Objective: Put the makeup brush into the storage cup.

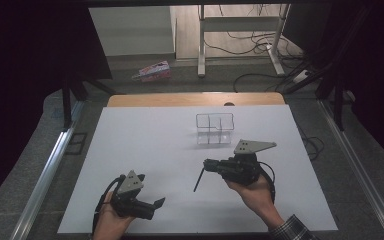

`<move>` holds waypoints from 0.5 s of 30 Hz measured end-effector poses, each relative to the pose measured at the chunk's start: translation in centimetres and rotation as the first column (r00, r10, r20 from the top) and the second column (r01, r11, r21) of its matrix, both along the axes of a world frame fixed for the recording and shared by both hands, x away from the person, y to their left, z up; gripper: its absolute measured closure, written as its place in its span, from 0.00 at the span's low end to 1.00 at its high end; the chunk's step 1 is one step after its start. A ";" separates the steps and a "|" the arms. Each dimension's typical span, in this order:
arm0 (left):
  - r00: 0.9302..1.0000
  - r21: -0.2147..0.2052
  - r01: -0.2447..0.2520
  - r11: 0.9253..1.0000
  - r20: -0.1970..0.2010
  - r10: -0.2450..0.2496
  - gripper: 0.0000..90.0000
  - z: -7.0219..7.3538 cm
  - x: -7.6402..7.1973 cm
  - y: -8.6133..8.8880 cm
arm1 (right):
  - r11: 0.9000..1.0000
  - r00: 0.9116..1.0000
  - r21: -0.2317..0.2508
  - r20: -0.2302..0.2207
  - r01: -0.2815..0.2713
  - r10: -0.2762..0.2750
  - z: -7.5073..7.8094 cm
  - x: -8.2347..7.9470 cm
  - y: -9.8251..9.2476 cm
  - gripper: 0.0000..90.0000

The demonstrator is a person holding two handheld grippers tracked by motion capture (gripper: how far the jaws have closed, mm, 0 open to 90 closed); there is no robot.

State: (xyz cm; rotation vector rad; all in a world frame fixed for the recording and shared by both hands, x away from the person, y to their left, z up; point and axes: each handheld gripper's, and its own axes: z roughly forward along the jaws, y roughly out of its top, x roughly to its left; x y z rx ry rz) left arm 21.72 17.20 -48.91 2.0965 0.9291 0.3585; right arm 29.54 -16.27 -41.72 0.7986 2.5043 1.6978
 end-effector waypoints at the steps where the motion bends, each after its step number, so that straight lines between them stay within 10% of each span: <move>1: 1.000 0.000 0.000 1.000 0.000 0.000 0.00 0.0 0.0 0.0 | 1.000 1.000 0.000 0.002 0.001 -0.001 0.1 0.0 0.0 0.94; 15: 1.000 0.065 -0.006 0.998 0.003 0.006 0.01 -0.2 -0.2 1.1 | 0.999 0.999 -0.005 0.018 0.043 -0.043 0.6 1.3 -0.7 0.94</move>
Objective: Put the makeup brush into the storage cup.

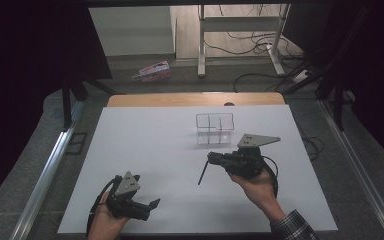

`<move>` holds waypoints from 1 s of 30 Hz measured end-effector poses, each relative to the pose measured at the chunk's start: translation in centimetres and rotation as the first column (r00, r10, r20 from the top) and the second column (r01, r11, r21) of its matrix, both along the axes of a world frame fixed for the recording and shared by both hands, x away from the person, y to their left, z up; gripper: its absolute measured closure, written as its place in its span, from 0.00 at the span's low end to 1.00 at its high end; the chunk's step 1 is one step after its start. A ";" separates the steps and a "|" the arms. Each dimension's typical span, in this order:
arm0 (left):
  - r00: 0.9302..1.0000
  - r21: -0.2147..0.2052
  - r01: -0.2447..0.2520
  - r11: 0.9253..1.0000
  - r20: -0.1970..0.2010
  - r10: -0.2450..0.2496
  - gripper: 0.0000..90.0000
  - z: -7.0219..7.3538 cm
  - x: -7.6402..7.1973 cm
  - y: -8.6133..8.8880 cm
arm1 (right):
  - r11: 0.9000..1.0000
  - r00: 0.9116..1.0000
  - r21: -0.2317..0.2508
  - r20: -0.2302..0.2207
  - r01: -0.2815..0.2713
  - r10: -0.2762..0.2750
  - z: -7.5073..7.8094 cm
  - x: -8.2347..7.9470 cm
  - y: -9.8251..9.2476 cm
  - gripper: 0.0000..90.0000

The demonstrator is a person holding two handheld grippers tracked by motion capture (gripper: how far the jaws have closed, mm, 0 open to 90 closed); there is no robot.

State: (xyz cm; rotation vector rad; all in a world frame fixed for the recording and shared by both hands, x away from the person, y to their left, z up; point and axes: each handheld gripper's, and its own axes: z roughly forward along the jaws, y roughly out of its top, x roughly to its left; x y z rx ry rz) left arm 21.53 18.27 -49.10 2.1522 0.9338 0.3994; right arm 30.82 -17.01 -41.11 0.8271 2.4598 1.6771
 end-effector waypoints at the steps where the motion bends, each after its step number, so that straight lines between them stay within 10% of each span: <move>1: 1.000 0.004 -0.004 1.000 0.003 0.003 0.01 0.0 0.0 0.1 | 1.000 1.000 -0.006 0.004 0.005 -0.005 0.0 0.1 -0.1 0.94; 30: 0.994 0.002 -0.105 0.995 0.025 0.104 0.02 0.0 -1.1 4.4 | 0.995 0.989 0.000 0.108 0.104 -0.104 2.9 4.1 -0.4 0.94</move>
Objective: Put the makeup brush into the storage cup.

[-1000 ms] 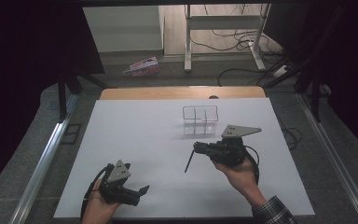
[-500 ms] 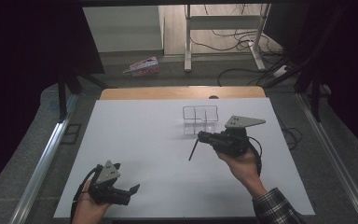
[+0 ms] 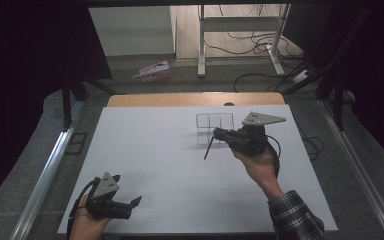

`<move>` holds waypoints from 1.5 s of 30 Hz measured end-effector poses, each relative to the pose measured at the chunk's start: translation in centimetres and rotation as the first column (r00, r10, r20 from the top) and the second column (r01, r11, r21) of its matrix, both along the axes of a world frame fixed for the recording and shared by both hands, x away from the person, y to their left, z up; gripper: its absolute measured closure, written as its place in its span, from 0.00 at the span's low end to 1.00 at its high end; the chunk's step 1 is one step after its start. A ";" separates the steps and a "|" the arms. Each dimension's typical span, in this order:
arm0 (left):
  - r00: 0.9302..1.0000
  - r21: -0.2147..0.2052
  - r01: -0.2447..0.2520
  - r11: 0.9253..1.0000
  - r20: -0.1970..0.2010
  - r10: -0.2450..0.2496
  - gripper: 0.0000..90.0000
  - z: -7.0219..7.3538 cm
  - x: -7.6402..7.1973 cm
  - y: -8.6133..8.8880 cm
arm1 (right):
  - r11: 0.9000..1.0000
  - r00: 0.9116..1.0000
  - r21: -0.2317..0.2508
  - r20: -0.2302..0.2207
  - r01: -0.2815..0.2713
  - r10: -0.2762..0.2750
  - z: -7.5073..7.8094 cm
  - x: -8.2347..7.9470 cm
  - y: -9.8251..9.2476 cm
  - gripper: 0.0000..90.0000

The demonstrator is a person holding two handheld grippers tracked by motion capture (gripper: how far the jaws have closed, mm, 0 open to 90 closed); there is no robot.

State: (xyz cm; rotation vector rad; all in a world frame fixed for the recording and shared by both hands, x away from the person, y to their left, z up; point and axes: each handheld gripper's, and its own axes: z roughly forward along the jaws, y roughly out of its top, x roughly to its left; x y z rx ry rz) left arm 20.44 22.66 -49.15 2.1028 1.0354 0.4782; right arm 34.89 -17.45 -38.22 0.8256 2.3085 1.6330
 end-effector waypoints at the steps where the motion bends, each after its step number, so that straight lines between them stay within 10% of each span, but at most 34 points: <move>1: 1.000 -0.004 -0.003 1.000 0.000 0.003 0.02 0.0 0.0 0.1 | 1.000 1.000 0.000 0.000 0.000 0.000 0.0 0.0 0.0 0.94; 45: 1.000 -0.018 -0.015 1.000 -0.015 0.014 0.02 -0.3 0.0 0.6 | 0.993 0.987 0.014 0.110 0.115 -0.116 2.5 5.9 1.6 0.95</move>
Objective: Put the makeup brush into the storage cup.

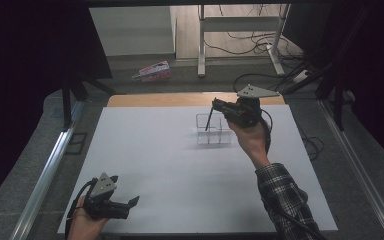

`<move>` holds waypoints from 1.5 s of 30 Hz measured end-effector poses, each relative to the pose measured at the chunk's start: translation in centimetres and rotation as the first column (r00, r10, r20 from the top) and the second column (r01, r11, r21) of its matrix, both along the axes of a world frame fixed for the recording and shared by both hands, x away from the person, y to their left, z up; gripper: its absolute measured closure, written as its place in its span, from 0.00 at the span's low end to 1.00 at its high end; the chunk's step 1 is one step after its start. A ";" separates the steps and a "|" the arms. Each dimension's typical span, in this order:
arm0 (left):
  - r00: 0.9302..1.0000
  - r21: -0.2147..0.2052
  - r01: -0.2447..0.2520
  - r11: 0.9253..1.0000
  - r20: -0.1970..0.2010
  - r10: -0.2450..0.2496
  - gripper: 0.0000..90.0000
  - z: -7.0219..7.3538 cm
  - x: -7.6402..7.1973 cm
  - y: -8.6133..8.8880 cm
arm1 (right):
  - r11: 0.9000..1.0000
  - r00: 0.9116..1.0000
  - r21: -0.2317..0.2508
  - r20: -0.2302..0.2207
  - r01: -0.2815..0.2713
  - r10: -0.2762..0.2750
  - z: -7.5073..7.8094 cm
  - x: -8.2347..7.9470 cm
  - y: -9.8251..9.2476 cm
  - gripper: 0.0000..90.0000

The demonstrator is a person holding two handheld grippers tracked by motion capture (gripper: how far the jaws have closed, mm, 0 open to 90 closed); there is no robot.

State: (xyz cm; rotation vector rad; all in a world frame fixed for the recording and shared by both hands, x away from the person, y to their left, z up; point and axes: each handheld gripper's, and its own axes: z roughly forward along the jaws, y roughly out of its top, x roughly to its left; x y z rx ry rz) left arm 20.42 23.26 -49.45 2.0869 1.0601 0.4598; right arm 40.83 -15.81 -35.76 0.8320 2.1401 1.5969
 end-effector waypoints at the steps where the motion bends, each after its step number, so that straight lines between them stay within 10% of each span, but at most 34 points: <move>1: 1.000 -0.001 0.000 1.000 0.000 0.000 0.02 0.0 0.0 0.0 | 1.000 1.000 -0.007 0.002 0.006 -0.006 0.1 0.1 0.0 0.95; 45: 1.000 -0.004 -0.008 1.000 -0.005 0.008 0.02 -0.1 0.1 0.3 | 0.995 0.997 -0.069 0.018 0.070 -0.069 -3.8 3.6 2.3 0.95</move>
